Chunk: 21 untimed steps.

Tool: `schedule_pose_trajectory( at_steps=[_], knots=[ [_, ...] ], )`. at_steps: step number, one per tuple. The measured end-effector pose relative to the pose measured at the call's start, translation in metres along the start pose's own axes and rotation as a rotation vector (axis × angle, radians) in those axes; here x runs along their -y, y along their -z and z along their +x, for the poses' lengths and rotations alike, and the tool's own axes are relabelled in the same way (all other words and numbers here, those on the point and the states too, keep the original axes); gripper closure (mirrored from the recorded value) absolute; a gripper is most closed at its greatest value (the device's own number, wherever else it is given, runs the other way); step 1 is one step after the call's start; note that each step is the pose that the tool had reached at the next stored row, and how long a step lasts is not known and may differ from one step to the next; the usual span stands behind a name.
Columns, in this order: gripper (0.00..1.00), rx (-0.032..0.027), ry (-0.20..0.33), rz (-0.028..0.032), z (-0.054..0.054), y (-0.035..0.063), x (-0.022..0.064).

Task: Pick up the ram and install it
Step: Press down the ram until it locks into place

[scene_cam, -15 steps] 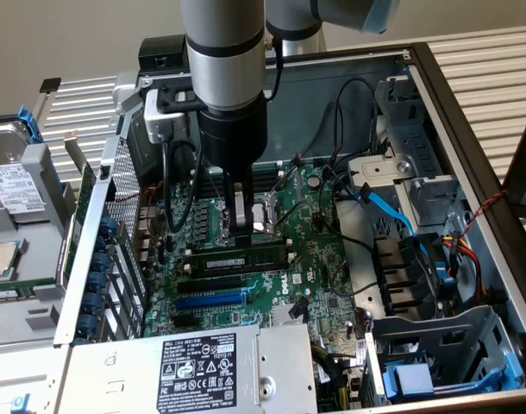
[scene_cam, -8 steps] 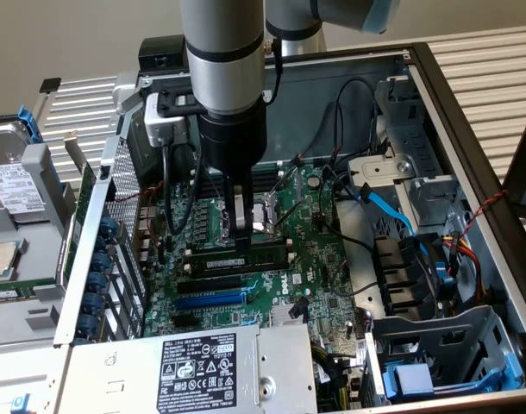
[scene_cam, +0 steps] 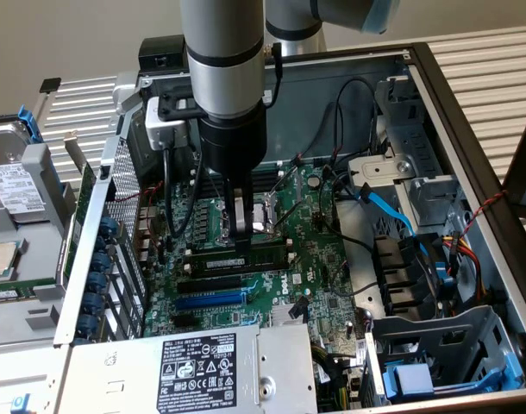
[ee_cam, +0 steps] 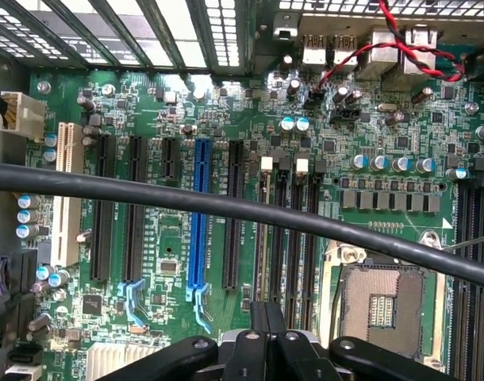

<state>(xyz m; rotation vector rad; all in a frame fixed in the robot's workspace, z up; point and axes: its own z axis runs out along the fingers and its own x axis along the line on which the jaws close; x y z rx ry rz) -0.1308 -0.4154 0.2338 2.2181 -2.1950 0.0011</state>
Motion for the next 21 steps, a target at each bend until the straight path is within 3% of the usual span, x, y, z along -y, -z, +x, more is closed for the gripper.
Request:
schedule_pose_trajectory(
  at_steps=[21],
  knots=[
    [0.89, 0.0, 0.0, 0.0004, 0.0015, -0.0026, 0.0]
  ],
)
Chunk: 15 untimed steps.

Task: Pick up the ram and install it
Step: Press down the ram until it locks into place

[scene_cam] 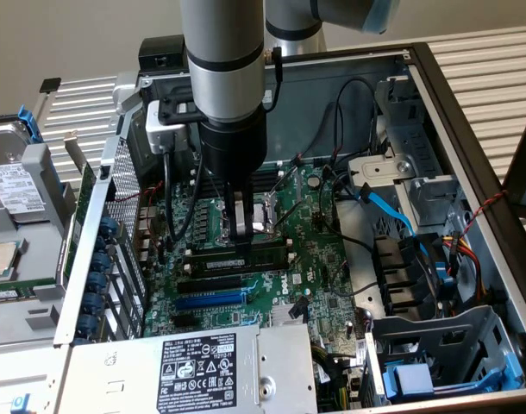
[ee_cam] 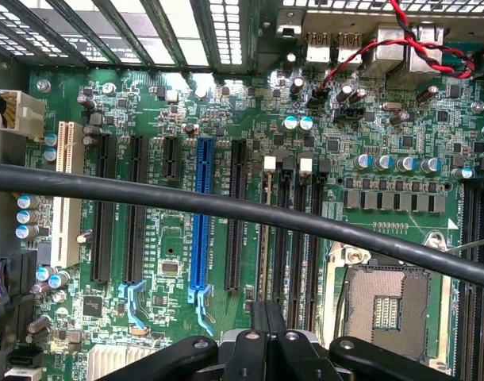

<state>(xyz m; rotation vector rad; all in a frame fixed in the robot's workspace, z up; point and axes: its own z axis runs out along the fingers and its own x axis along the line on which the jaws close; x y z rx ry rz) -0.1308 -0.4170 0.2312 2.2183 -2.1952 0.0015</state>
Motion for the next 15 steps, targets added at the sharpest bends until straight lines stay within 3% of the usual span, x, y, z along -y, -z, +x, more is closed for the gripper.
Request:
schedule_pose_trajectory(
  at_steps=[15],
  knots=[
    [0.89, 0.0018, 0.0, 0.0, -0.0001, -0.0022, -0.0025]
  ],
)
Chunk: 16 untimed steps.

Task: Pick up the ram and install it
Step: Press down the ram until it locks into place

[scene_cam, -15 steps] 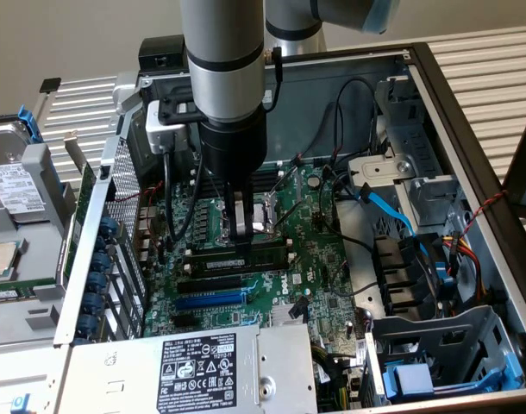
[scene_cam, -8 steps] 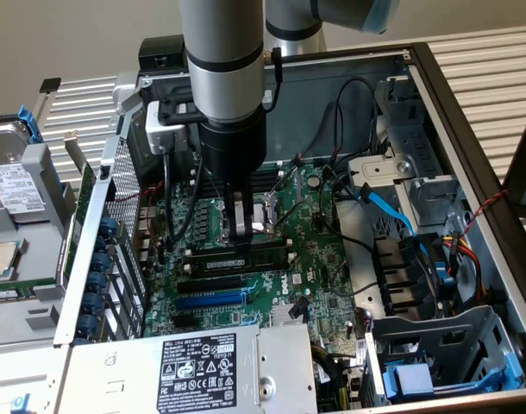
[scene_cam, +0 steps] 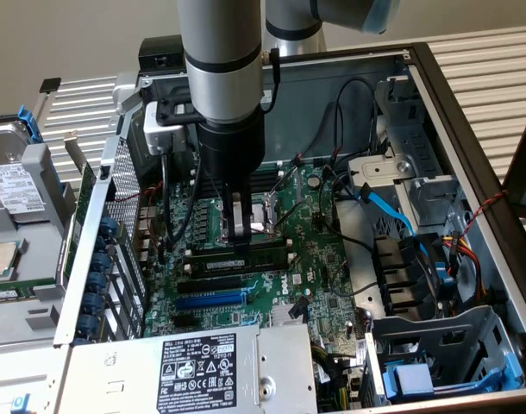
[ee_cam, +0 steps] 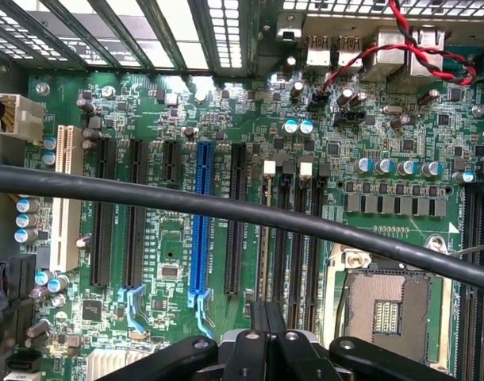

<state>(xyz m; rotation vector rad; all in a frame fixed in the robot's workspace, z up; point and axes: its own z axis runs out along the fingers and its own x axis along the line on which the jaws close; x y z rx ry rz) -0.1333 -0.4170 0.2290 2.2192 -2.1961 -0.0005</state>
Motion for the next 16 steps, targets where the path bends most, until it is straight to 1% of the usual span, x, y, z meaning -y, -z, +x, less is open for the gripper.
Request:
schedule_pose_trajectory(
  at_steps=[3, 11, 14, 15, 16],
  knots=[
    [0.89, 0.0022, 0.0, 0.0002, 0.0, -0.0012, 0.0],
    [0.89, 0.0036, 0.0, 0.0004, 0.0, -0.0022, -0.0001],
    [0.89, 0.0055, 0.0, 0.0017, -0.0002, 0.0017, 0.0],
    [0.89, 0.0039, 0.0, 0.0006, 0.0, 0.0047, -0.0002],
    [0.89, 0.0038, 0.0, 0.0006, 0.0, 0.0073, -0.0003]
  ],
)
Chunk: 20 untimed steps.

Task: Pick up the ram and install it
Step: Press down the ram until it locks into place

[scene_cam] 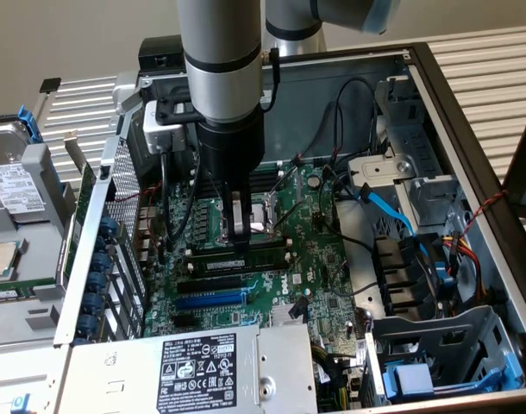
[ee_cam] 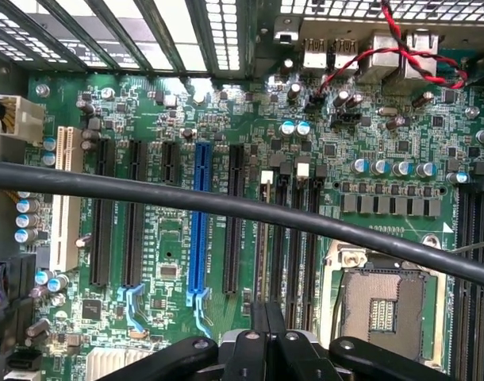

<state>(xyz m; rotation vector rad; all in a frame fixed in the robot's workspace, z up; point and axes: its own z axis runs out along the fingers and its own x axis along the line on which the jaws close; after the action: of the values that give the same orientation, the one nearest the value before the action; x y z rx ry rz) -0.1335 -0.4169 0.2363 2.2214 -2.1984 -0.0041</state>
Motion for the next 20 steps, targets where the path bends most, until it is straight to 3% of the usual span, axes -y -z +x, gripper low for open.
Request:
schedule_pose_trajectory(
  at_steps=[10, 20],
  knots=[
    [0.89, -0.0003, 0.0, -0.0002, 0.0, 0.0224, -0.0003],
    [0.89, -0.0003, 0.0, -0.0002, 0.0, 0.0228, -0.0003]
  ],
)
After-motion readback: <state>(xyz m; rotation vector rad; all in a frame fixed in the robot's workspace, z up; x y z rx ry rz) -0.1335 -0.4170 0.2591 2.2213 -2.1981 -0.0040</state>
